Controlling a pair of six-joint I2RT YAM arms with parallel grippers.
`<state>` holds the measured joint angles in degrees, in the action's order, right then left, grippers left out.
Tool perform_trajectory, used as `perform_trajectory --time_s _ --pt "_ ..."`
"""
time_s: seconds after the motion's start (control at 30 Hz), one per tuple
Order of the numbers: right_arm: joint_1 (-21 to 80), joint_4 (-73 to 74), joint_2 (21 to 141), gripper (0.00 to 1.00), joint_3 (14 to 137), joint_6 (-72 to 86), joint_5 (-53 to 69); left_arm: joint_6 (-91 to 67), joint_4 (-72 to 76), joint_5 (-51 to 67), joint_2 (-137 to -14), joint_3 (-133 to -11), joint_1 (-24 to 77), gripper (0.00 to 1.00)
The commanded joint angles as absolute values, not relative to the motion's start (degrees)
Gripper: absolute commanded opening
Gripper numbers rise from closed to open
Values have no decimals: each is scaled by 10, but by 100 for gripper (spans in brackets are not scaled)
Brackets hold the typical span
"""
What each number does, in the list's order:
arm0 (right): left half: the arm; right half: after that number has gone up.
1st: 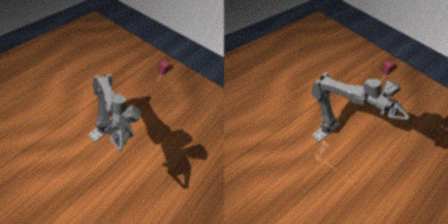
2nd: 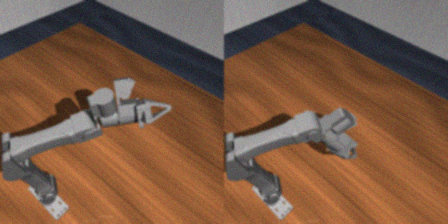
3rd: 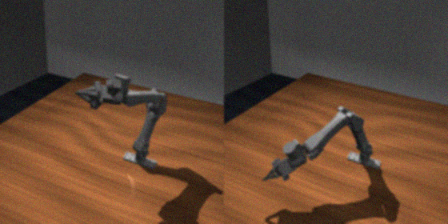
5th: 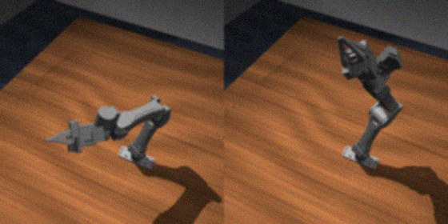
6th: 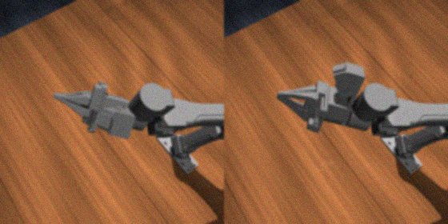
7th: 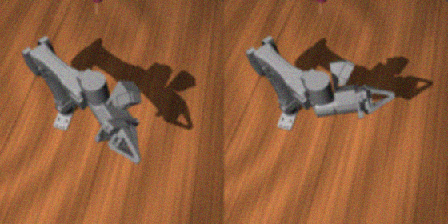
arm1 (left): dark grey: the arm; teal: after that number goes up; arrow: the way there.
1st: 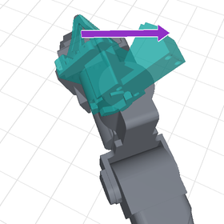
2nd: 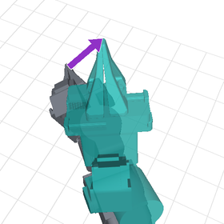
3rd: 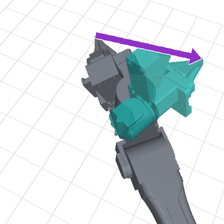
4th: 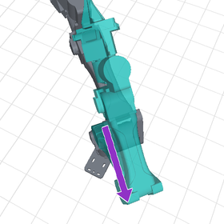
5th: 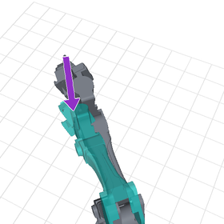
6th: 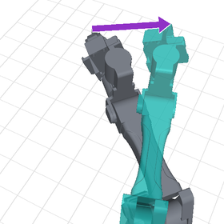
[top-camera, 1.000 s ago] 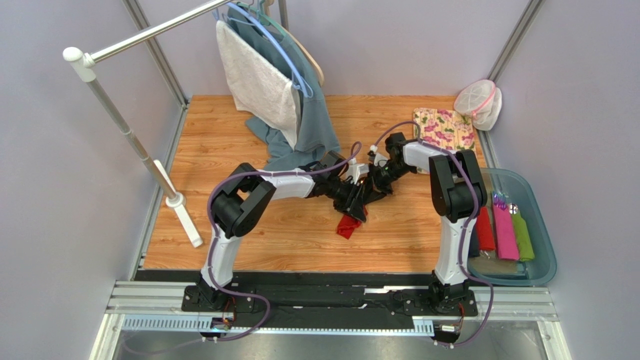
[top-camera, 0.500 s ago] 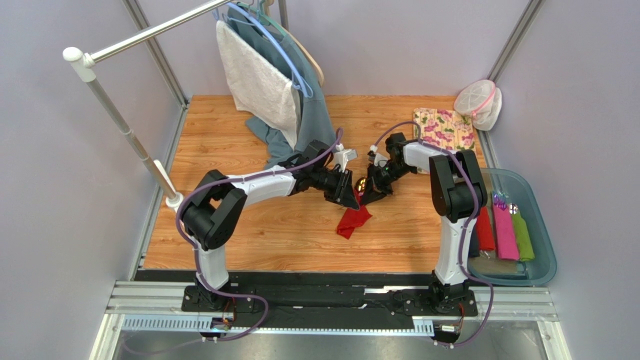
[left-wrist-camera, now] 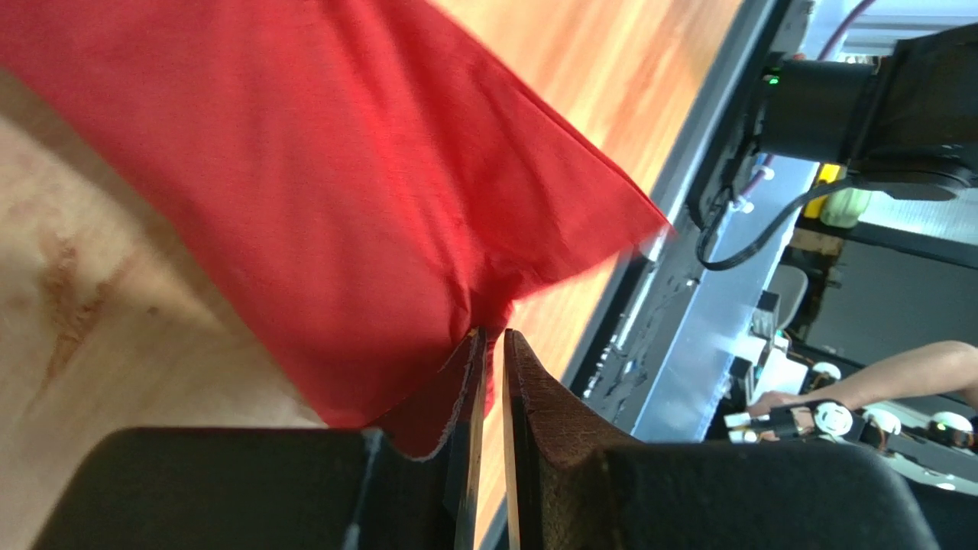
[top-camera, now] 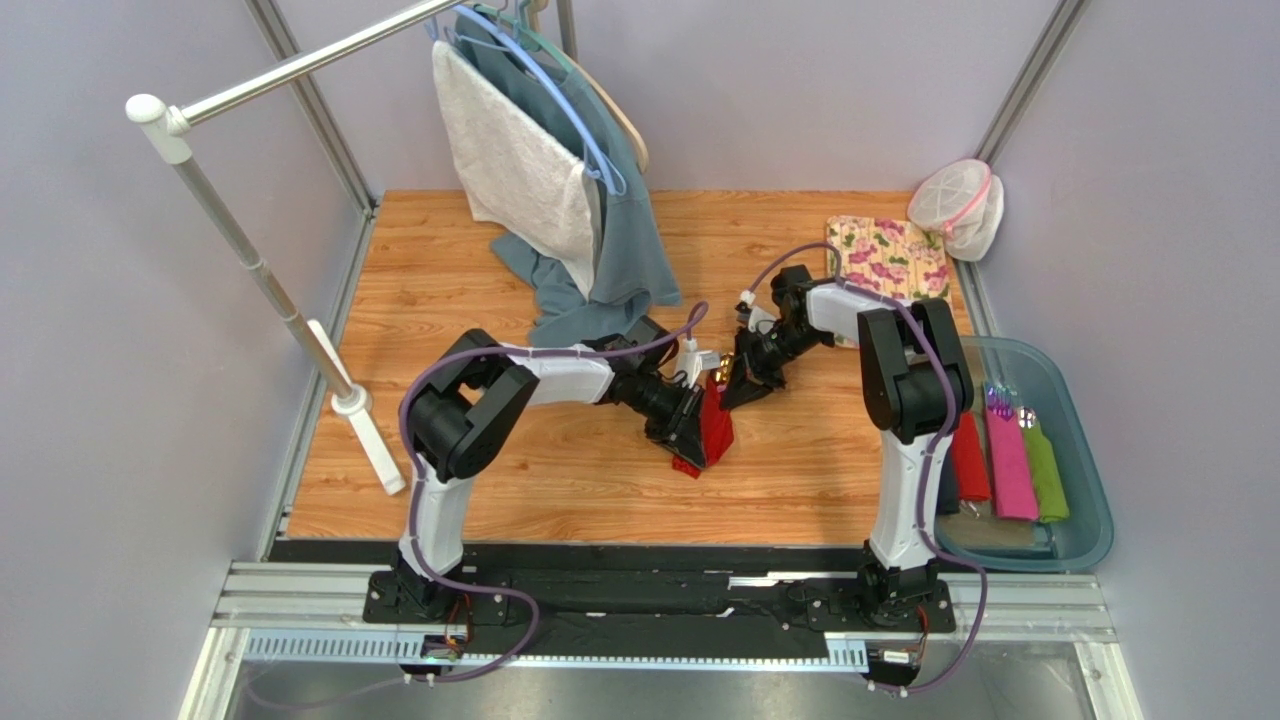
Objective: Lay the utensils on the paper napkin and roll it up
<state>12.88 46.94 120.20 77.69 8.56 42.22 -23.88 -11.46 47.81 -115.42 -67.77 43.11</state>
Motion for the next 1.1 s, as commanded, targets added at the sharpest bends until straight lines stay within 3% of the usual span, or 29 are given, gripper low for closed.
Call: perform_trajectory --time_s 0.0,0.27,0.53,1.07 --pt "133 433 1242 0 777 67 333 -238 -113 482 -1190 -679 425 18" --pt "129 435 1243 0 790 69 335 -243 -85 501 -1230 -688 415 18" --pt "129 436 1242 0 787 64 340 -266 -4 504 -1129 -648 414 34" --pt "128 435 1258 0 805 66 345 -253 -72 510 -1165 -663 416 27"
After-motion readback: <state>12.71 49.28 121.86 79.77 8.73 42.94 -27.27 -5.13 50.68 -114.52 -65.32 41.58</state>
